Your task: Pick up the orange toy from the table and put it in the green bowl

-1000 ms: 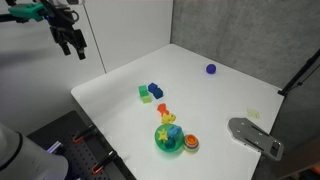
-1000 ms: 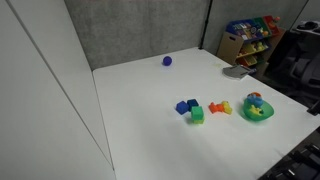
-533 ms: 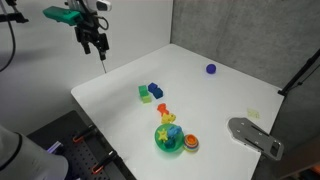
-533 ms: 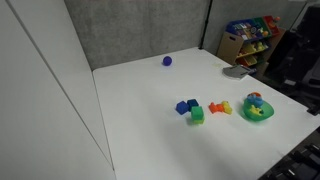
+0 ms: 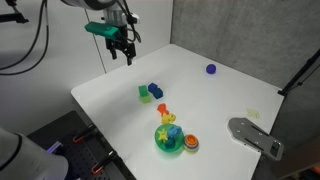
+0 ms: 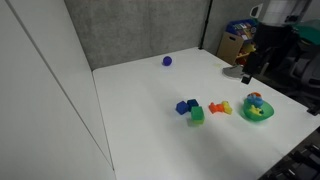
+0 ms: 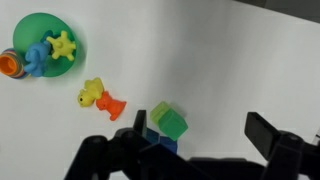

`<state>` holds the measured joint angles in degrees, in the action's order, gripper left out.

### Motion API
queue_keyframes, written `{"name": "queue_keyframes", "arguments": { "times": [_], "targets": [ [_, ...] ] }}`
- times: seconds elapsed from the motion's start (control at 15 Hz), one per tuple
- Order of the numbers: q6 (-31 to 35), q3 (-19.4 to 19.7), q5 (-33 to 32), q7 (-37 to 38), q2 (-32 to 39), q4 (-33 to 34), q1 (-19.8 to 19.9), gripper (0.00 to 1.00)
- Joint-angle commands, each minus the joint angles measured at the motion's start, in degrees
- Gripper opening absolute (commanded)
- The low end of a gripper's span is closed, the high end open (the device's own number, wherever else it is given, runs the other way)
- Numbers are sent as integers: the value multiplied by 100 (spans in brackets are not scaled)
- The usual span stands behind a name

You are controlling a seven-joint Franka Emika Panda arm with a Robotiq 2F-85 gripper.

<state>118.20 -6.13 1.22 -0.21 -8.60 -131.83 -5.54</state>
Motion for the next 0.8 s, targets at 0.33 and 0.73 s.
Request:
{"name": "queue_keyframes", "arguments": {
  "times": [0.33, 0.73],
  "targets": [
    [1200, 277, -645, 273, 2045, 877, 168, 100],
    [2022, 714, -1093, 944, 3098, 1221, 92, 100]
  ]
}}
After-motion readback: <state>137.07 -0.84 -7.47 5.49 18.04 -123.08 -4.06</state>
